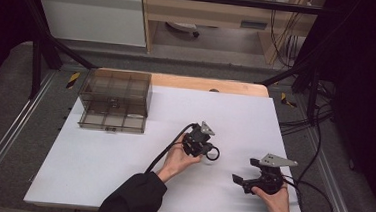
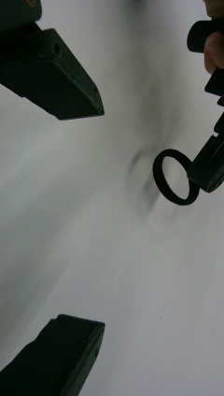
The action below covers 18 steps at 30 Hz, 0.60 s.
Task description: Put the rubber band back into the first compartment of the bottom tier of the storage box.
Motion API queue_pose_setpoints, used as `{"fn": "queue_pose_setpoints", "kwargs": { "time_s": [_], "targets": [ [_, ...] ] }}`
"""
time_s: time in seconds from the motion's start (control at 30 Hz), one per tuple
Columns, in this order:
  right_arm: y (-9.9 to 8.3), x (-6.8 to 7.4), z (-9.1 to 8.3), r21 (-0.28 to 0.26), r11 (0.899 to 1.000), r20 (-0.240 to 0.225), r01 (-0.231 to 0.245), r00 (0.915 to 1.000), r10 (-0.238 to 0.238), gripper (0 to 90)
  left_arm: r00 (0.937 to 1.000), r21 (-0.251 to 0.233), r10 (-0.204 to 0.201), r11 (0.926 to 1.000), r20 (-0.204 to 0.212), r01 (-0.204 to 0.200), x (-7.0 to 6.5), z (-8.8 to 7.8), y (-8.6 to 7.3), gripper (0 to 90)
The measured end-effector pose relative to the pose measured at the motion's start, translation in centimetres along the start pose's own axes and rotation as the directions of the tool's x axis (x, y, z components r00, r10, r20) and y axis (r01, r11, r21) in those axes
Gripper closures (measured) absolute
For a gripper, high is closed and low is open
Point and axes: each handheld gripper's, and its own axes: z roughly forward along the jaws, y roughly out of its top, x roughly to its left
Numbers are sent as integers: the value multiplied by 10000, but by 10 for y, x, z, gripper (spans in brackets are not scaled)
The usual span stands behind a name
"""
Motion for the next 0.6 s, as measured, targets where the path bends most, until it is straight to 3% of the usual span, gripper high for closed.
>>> {"fn": "queue_pose_setpoints", "kwargs": {
  "time_s": [0.6],
  "targets": [
    [0,0,0,0,10000,14,2,10000,-2,8,9999,-7,-166,9999,-14,166,15,-28,-15,870]
  ]
}}
